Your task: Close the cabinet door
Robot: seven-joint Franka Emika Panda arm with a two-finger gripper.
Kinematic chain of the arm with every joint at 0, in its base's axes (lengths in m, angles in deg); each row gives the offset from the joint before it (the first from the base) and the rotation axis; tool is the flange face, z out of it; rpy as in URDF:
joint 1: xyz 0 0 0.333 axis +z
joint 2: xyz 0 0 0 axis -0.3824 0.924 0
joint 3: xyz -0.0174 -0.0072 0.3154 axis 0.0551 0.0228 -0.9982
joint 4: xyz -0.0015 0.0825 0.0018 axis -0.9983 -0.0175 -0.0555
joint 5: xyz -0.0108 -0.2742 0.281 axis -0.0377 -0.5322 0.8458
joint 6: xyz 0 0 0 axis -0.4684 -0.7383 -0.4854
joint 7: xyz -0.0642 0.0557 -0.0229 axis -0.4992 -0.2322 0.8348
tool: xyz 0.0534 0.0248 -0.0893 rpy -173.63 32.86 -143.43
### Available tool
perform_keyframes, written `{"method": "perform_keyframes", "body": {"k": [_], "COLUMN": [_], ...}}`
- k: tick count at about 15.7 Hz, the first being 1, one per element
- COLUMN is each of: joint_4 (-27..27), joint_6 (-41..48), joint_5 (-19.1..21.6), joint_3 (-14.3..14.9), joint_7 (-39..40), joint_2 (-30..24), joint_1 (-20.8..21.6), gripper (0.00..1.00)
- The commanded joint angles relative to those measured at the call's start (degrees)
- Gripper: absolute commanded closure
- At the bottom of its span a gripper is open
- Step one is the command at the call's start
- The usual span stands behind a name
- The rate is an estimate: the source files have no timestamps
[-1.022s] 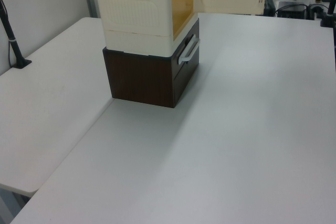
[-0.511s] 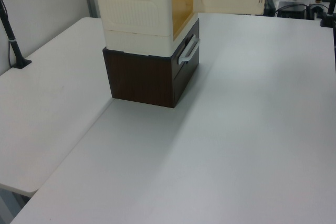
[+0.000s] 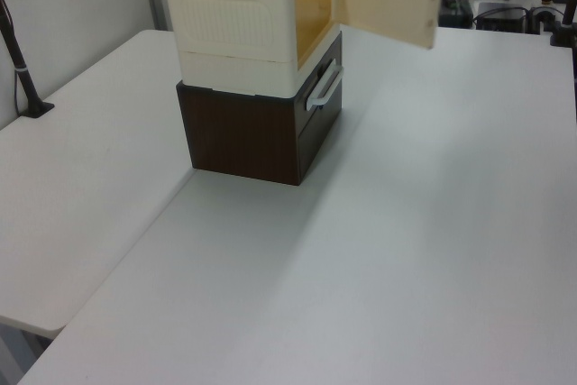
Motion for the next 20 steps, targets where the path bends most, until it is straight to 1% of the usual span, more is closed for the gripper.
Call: {"method": "perform_keyframes", "body": {"k": [1,5,8,10,13,17,18,20], "joint_4": [0.83,1.09,1.18,1.18,1.88,1.88,1.88,1.88], "joint_6": [-0.66,-5.23,-5.86,-6.55,-11.03,-21.04,-23.93,-27.11], "joint_5": [1.83,1.74,1.48,1.04,0.95,0.78,0.95,1.65], "joint_3": [-1.17,-2.32,-2.67,-2.67,-2.76,-2.67,-2.76,-2.76], "joint_7": [-1.55,-1.99,-2.17,-2.26,-3.92,-5.60,-5.60,-5.68], "joint_2": [-0.87,0.45,1.50,1.86,2.99,6.42,7.38,7.66], "joint_1": [0.10,0.19,0.19,1.41,2.74,5.98,6.43,6.52], "gripper": [0.99,0.99,0.99,0.99,0.99,0.99,0.99,0.99]}}
